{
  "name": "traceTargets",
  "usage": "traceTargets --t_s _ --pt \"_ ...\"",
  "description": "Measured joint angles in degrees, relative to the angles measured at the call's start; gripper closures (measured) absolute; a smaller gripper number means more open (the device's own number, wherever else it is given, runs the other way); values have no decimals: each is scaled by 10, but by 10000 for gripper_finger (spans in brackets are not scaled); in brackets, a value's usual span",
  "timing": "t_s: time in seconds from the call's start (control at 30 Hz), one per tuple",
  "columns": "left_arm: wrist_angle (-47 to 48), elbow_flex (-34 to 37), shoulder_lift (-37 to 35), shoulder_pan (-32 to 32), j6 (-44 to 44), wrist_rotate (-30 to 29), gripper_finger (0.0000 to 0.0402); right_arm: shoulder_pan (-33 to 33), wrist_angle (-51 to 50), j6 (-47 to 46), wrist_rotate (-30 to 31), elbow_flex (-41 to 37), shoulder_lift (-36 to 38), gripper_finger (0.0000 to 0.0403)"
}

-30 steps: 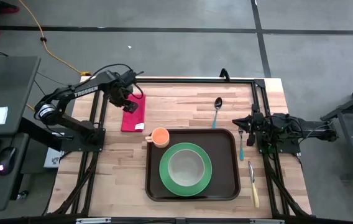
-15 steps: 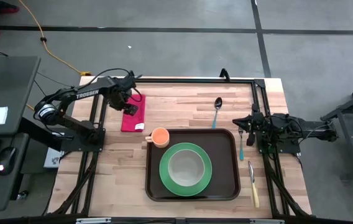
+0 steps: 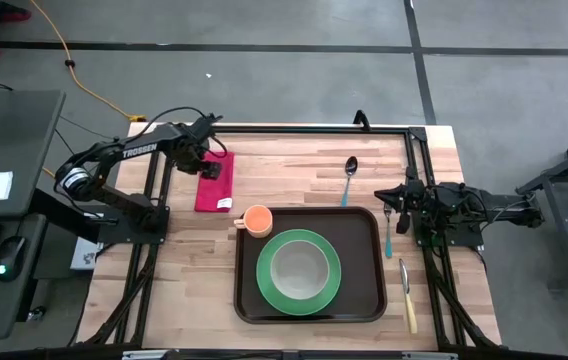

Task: Set up tray
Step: Put the red table napkin to the right of the green plate on the brown serving tray

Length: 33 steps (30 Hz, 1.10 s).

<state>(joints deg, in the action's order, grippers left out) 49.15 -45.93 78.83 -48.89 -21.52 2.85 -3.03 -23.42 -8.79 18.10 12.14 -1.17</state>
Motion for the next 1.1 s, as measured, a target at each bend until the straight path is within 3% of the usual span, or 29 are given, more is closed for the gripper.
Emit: traceTargets --t_s 0.5,1.1 --pt "-21 0 4 -32 7 2 135 0 -8 -2 16 0 0 402" --pt "-64 -3 126 -33 1 13 135 0 -8 -15 26 0 0 402"
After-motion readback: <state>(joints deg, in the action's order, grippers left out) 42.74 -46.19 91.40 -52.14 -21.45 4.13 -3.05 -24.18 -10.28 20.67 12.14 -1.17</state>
